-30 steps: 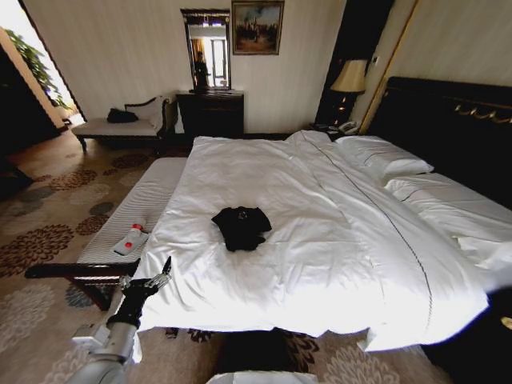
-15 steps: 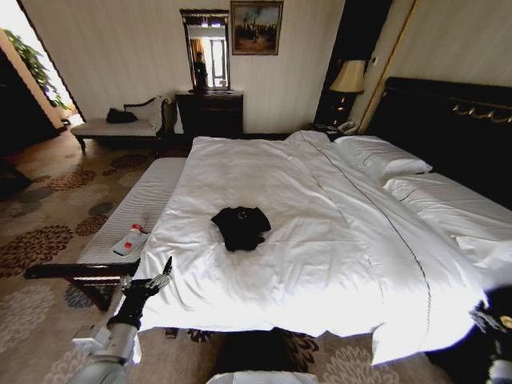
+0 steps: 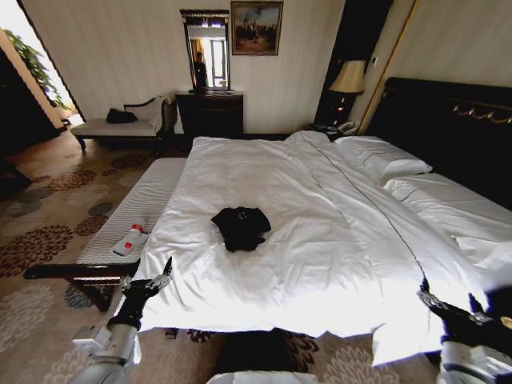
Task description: Fold the clothes on the bed.
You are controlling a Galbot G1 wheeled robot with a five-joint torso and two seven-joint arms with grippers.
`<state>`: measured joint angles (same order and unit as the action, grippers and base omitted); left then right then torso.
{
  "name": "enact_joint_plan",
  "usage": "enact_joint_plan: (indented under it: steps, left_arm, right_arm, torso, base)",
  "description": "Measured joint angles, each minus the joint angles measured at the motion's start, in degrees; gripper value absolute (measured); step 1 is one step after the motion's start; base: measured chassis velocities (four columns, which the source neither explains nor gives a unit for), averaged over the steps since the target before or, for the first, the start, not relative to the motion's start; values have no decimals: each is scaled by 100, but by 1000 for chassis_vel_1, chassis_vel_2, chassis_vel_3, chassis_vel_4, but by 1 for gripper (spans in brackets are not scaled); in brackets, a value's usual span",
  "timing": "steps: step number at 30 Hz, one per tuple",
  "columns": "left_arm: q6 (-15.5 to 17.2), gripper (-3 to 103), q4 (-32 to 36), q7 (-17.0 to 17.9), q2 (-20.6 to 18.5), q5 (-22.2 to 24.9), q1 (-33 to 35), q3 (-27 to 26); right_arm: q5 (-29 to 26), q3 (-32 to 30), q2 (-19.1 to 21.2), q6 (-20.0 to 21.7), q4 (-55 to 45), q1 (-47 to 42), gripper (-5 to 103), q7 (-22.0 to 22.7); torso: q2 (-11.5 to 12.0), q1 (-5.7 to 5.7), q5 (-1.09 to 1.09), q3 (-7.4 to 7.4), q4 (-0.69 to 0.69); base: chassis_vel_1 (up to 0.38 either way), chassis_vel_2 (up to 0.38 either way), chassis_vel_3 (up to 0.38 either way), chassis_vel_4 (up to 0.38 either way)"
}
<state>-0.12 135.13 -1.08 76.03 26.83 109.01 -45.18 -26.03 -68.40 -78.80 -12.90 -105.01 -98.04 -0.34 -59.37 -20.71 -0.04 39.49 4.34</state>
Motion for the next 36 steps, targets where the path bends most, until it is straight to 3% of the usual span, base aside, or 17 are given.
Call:
enact_joint_plan:
  steps: [16, 36]
  left_arm:
    - [52, 100, -36, 32, -89, -11, -89, 88]
    - [98, 100, -68, 47, -126, -1, -119, 90]
  right_arm:
    - [72, -2, 24, -27, 28, -55, 100, -67]
    - [244, 382, -34, 16, -322, -88, 100, -98]
  torso:
    - [3, -8, 1, 3, -2]
    - [1, -2, 1, 1, -1]
  base:
    - [-133, 129, 131, -133]
    - [1, 1, 0, 0]
